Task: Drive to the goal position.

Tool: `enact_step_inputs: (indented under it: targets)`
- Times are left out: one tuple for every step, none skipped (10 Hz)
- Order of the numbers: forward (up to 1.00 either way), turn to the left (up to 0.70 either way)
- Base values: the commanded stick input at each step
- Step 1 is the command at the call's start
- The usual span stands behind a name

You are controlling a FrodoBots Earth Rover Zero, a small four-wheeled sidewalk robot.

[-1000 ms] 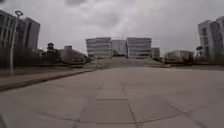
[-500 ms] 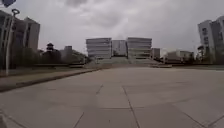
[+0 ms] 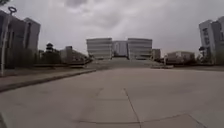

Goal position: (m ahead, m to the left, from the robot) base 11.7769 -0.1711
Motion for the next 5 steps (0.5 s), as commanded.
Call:
enact_step_inputs:
  targets:
    - [0.70, -0.01]
    - [0.70, -0.01]
    - [0.70, -0.01]
    - [0.70, -0.01]
    - [0.70, -0.01]
